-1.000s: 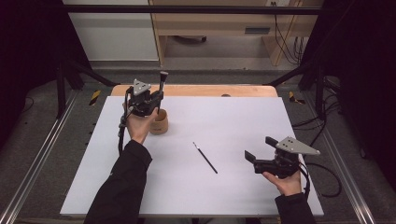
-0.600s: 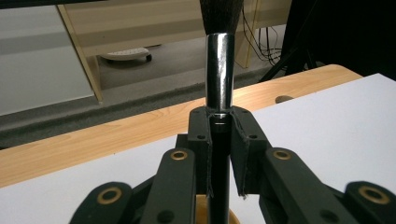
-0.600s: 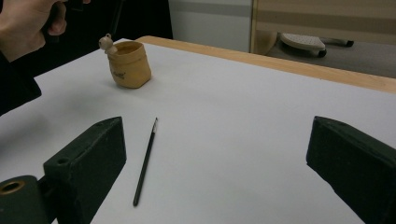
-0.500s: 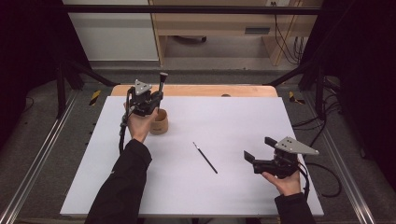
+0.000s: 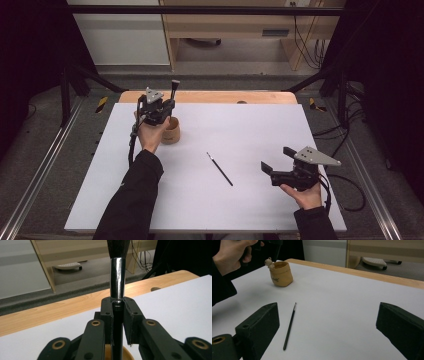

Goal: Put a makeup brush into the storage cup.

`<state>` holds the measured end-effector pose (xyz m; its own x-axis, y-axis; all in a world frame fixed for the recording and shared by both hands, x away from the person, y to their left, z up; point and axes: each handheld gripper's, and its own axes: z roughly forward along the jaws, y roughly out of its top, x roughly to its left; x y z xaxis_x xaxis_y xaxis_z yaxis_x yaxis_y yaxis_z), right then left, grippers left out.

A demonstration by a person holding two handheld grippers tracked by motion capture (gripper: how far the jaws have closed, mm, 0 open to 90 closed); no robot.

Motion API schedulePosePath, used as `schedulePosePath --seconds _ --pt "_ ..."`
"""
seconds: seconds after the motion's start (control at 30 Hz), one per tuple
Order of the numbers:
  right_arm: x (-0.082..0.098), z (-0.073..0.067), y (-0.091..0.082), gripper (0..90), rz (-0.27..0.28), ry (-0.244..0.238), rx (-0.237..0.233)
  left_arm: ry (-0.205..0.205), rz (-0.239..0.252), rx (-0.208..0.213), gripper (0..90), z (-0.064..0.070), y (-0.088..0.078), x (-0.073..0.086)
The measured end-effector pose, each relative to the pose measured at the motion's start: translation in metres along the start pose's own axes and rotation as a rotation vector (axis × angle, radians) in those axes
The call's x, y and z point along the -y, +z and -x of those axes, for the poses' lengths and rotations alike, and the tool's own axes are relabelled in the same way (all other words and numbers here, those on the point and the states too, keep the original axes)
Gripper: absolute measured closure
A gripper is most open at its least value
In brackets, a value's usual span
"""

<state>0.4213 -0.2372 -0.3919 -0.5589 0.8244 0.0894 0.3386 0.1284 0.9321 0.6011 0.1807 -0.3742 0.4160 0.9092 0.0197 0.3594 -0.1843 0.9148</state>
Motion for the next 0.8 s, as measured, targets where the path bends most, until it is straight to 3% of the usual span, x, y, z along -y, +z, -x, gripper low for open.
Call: schedulePosePath --seconds 0.8 --pt "0.001 0.000 0.001 5.4 -0.004 0.000 0.002 -0.004 -0.043 -0.001 78.8 -0.002 0.010 0.025"
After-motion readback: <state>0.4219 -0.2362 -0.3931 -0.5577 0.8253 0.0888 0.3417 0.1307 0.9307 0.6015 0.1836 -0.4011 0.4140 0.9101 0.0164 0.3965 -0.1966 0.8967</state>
